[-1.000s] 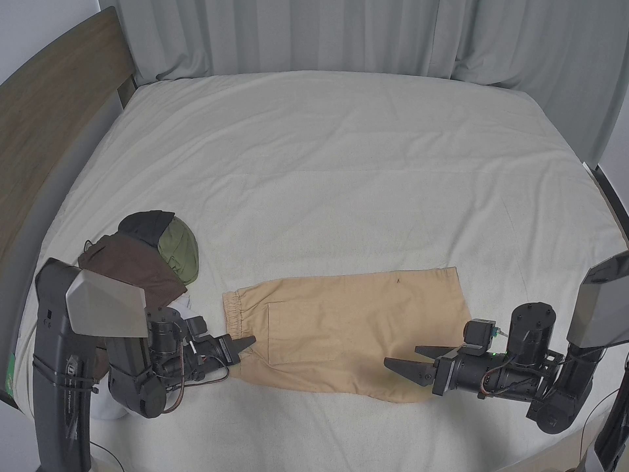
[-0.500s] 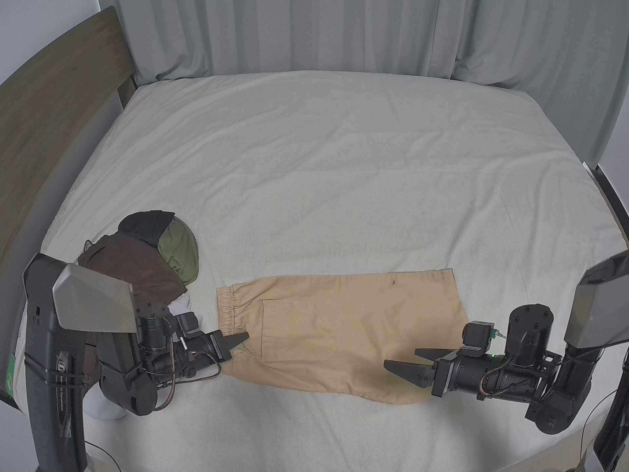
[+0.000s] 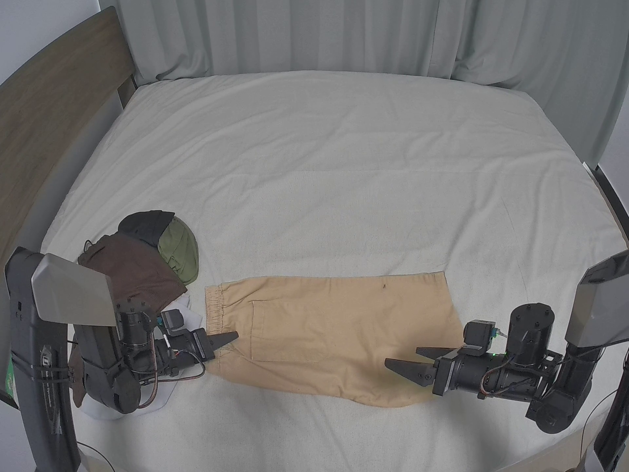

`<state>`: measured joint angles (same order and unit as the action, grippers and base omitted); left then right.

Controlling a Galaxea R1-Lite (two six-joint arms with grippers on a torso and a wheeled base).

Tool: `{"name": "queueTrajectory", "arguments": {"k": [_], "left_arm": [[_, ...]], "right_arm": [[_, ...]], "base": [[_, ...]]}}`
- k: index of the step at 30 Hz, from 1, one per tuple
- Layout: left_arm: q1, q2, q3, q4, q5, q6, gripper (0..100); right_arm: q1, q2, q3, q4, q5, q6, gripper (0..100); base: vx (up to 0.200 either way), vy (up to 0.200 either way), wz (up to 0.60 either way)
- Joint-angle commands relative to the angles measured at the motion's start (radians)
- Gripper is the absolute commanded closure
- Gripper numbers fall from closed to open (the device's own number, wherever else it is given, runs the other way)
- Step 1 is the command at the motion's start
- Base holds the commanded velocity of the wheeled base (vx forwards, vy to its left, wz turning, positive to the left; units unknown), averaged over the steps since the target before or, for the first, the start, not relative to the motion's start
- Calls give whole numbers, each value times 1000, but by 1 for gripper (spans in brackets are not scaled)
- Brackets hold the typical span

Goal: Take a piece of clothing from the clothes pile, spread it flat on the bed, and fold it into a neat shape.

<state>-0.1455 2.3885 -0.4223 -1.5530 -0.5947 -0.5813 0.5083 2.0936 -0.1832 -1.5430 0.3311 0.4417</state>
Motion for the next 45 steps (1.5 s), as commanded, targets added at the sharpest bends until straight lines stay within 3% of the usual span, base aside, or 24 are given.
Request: {"name": "queueTrajectory", "arguments": {"k": [1,21,31,36,45], "left_arm": [[4,-9,7,-4,-1,0,100],[37,-20,14,-4,-22,0,100],[87,-51,37,-2,-86,6,100],[116,-45,57,-1,-94,143,100],[121,-57,74,-1,-100,159,100]], "right_arm": [[-2,-4,1,0,0,0,0],[-1,-12,-4,0,0,0,0],[-2,-26,-2,0,0,0,0],[-2,-26,-2,0,0,0,0],[-4,-29,-1,0,0,0,0]], "base": [[0,0,0],[0,0,0],[0,0,0],[0,0,0],[0,0,0]]}}
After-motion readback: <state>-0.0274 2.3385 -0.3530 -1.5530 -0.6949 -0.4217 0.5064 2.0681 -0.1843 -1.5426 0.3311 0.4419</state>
